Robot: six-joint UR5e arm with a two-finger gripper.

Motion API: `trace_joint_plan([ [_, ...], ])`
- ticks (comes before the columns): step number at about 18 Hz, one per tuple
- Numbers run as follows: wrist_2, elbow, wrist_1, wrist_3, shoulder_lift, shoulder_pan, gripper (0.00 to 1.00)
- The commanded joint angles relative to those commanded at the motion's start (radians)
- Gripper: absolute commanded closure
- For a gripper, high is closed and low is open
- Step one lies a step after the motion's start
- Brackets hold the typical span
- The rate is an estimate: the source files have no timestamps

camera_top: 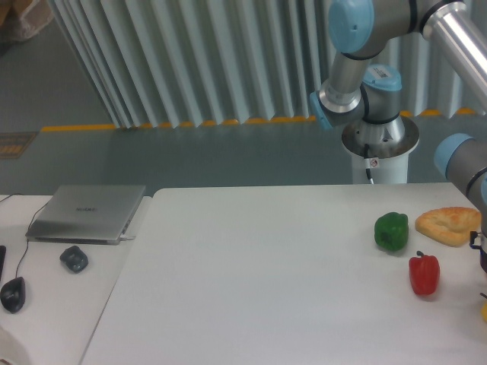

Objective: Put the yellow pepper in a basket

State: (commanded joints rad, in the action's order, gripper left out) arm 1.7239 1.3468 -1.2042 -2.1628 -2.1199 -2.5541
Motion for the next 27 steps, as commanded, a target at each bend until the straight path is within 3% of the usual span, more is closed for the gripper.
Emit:
trace_joint_plan([
  [2,0.017,-0.005,0.0,-0.014,-0.009,0.002,0.0],
  [5,0.008,-0.043,0.003,-0.078,-0.075,0.02,0.0],
  [9,-0.007,-0.066,-0.063,-0.065,-0.063,0.029,0.0],
  [12,-0.012,-0.066,-0.075,-0.057,-0.054,0.035,0.0],
  [24,-0.006,-0.051,-0.061,-0.051,-0.055,0.011,0.0],
  [25,-0.006,-0.051,-0.061,-0.045,-0.057,0.011,0.01],
  [26,-0.007,-0.051,-0.06,-0.022,-0.058,0.011,0.12],
  [27,-0.007,-0.051,-0.06,0.0,-0.06,0.011,0.15],
])
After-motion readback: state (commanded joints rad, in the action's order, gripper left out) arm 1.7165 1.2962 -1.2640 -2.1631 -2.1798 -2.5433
